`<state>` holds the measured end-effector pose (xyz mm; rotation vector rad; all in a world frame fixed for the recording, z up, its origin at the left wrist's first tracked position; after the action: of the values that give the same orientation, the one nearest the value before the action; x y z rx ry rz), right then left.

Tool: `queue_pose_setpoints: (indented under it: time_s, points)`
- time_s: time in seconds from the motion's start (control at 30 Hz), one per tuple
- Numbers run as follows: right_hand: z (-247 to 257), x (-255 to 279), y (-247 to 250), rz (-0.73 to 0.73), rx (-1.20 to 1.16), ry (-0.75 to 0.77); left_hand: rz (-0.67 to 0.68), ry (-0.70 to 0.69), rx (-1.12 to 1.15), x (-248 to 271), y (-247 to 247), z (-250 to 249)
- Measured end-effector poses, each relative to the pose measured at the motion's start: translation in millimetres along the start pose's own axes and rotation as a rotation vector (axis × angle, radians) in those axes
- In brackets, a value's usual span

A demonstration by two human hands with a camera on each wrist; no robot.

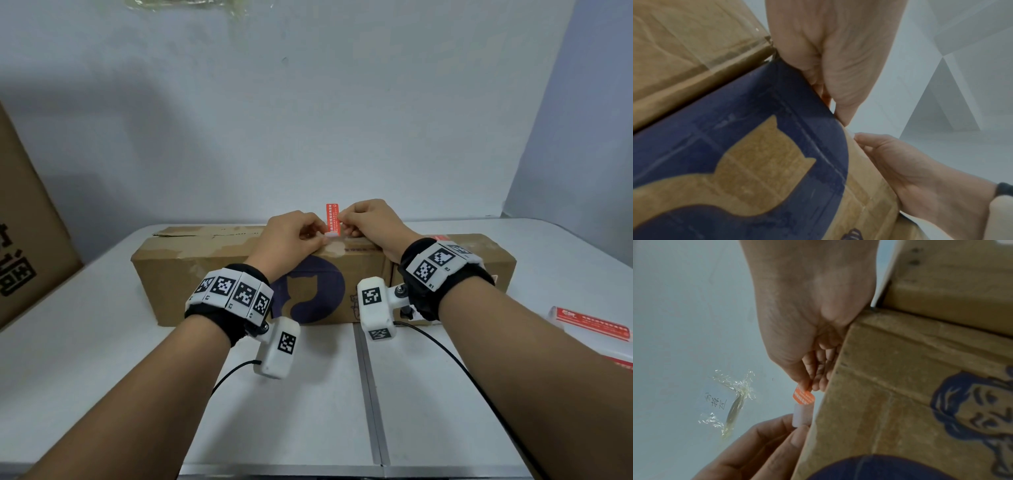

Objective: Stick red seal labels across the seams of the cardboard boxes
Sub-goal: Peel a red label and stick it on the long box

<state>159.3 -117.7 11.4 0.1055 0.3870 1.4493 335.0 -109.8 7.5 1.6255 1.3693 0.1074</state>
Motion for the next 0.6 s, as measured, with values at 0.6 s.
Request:
queue_pose_setpoints:
  time_s: [0.6]
  points:
    - [-1,6,2,-0.004,0.338,0.149,0.008,-0.086,0.012,11,3,-1]
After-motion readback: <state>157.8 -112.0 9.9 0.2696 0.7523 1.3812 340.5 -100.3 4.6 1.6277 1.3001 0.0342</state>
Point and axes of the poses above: each hand's wrist, its own x-axis away from the middle knuckle, its own y-axis out of the back of the hand, z = x × y, the point moved 1 cm from there along -x, towards the middle knuckle
